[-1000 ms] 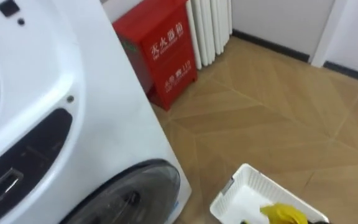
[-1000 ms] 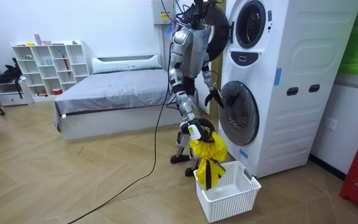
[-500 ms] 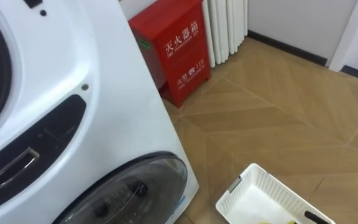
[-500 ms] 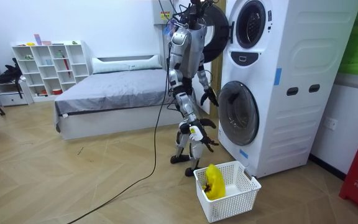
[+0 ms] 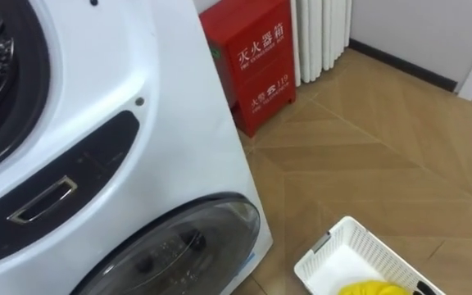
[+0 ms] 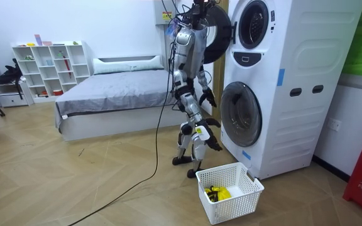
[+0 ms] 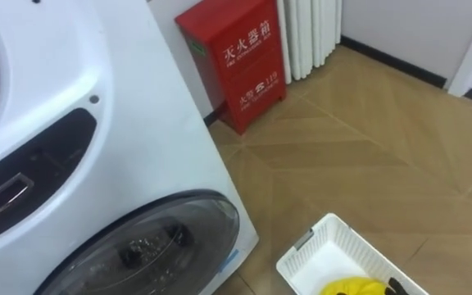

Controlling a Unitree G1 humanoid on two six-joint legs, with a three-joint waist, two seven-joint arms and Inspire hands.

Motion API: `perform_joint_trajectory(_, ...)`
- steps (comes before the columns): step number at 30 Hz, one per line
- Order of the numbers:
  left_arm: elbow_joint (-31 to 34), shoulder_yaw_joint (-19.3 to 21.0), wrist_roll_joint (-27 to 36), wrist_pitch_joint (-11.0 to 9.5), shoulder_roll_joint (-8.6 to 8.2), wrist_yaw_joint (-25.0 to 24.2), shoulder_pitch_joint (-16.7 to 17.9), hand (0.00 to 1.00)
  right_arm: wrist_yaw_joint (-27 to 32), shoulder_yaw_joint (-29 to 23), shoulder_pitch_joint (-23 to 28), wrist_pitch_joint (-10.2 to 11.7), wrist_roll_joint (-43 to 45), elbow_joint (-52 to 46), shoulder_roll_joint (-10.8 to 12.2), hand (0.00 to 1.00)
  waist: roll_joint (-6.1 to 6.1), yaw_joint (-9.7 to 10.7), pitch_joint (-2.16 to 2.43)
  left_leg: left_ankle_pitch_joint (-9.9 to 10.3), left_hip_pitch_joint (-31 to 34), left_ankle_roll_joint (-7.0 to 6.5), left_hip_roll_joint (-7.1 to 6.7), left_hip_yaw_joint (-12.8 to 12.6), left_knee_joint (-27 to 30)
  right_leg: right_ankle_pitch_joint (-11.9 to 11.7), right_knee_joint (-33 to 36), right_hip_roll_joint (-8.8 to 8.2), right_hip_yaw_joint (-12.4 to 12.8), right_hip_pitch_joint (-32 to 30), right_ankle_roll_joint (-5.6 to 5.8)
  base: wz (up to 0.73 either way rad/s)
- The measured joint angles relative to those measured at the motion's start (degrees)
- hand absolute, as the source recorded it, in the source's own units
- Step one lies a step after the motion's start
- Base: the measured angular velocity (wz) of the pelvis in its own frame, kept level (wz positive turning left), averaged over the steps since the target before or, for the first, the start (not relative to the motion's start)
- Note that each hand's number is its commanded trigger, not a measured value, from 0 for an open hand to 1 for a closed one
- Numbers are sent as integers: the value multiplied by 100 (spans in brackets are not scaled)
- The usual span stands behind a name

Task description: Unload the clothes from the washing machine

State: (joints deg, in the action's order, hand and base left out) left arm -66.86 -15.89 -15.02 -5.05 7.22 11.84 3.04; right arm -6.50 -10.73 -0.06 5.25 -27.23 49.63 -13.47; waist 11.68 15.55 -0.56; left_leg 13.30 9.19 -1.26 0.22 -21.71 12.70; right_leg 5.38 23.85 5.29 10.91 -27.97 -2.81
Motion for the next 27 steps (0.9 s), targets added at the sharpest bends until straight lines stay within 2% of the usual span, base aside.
perform_joint_trajectory(2, 3, 1, 165, -15, 23, 1, 50, 0, 6, 48, -57, 24, 4, 152, 15, 0, -74, -11, 16, 0, -3, 0, 2, 11, 3, -11, -18, -4, -18, 16, 15, 4)
perform_joint_trajectory(4, 2, 3, 176, -52, 45, 5, 82, 0, 19, 46, -61, 39, 3, 263, 16, 0, -134, -24, -5, 0, -42, 0, 6, 57, 2, -14, -43, -11, -57, 77, 12, 10)
perform_joint_trajectory(7, 61, 18, 181, -138, 63, 59, 187, 0, 67, 35, -10, 48, -2, 354, 18, 0, -188, -33, 4, 0, -118, 0, 35, 181, -3, -10, -140, -37, -185, 239, 1, 21)
perform_joint_trajectory(10, 78, 29, 183, -139, 66, 69, 190, 0, 107, 35, 33, 86, -186, 513, 12, 0, -256, -46, -15, -5, -295, 4, 47, 415, -40, 31, -237, -102, -414, 521, -17, 40)
perform_joint_trajectory(12, 138, 78, 169, -151, 65, 97, 222, 0, 149, 11, 124, 96, -404, 621, 15, 0, -321, -57, -7, -5, -413, 5, 66, 666, -84, 59, -362, -151, -641, 778, -29, 48)
perform_joint_trajectory(14, 287, 298, 141, -148, 64, 109, 374, 0, 150, -86, 223, 91, -423, 645, 20, 0, -379, -88, 37, -8, -516, 12, 80, 806, -121, 77, -446, -178, -799, 952, -63, 42)
perform_joint_trajectory(16, 344, 469, 97, -144, 66, 131, 453, 0, 158, -292, 328, 98, -450, 726, 25, 0, -446, -114, 43, -14, -672, 22, 89, 935, -150, 103, -522, -209, -940, 1164, -102, 41)
perform_joint_trajectory(18, 333, 736, 75, -76, 75, 167, 471, 0, 216, -420, 342, 39, -529, 1099, 31, 0, -623, -234, 51, -27, -858, 38, 100, 963, -230, 167, -569, -235, -1078, 1366, -121, 34)
perform_joint_trajectory(19, 328, 813, 67, -51, 72, 172, 481, 0, 227, -423, 364, 9, -555, 1148, 37, 0, -661, -276, 56, -28, -876, 40, 107, 1021, -233, 167, -618, -238, -1126, 1424, -123, 32)
perform_joint_trajectory(21, 336, 1035, -62, 30, 73, 276, 556, 0, 274, -437, 424, -50, -647, 1284, 122, 0, -837, -338, 101, -33, -905, 46, 120, 1127, -239, 167, -732, -257, -1293, 1541, -136, 38)
perform_joint_trajectory(23, 337, 1138, -96, 79, 73, 409, 585, 0, 275, -430, 505, -79, -649, 1295, 205, 0, -941, -418, 64, -45, -1012, 62, 130, 1205, -289, 170, -813, -264, -1384, 1697, -142, 30)
perform_joint_trajectory(27, 327, 1170, -77, 103, 72, 563, 718, 0, 274, -267, 668, -120, -666, 1557, 333, 0, -1136, -689, 79, -47, -1216, 73, 196, 1254, -360, 83, -1239, -218, -1516, 2123, -128, 21)
